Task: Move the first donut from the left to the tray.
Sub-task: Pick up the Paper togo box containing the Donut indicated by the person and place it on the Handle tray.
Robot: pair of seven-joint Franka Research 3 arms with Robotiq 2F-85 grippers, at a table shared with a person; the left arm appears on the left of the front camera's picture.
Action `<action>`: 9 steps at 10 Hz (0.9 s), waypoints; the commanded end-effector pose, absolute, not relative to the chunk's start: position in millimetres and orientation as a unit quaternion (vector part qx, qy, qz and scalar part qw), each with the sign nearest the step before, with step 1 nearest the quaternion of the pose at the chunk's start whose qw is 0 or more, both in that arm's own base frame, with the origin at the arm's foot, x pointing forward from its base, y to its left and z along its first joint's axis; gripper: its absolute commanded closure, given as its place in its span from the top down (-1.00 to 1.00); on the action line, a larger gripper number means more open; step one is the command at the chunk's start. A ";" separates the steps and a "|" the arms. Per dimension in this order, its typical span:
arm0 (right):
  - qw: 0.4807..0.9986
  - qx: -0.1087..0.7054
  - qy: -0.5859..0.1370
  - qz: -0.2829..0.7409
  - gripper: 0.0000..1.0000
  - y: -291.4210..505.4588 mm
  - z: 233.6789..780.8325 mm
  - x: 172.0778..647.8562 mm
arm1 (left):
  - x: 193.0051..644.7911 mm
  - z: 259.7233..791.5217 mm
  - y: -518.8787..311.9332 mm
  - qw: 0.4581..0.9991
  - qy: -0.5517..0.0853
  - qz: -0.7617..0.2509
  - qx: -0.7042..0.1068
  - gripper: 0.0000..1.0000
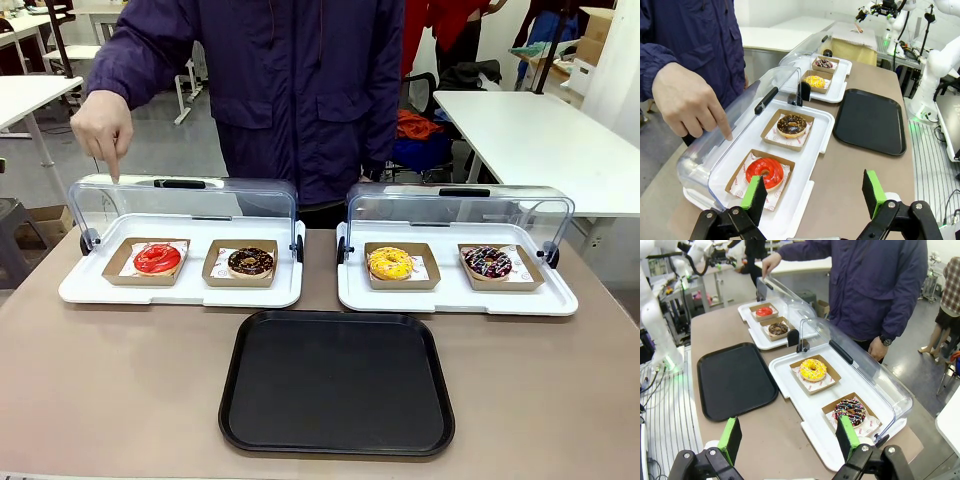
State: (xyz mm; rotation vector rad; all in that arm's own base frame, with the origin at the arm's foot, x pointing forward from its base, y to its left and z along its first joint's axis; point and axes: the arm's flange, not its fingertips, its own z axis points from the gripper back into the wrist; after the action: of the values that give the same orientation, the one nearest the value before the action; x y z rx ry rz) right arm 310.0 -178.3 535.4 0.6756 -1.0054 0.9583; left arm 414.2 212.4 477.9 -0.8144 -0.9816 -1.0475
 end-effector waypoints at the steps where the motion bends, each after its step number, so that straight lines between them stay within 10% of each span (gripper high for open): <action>1: 0.703 0.305 -0.469 0.439 1.00 -178.8 538.0 313.4 | 414.0 479.3 212.4 0.676 -0.438 -0.468 -0.365 1.00; 9: 0.703 0.305 -0.469 0.439 1.00 -178.8 538.0 313.4 | 414.0 479.3 212.4 0.676 -0.438 -0.468 -0.365 1.00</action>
State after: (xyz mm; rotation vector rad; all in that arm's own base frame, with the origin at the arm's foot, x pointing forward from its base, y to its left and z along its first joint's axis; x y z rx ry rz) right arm 310.0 -178.4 535.4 0.6754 -1.0055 0.9586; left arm 414.2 212.4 477.9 -0.8143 -0.9816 -1.0475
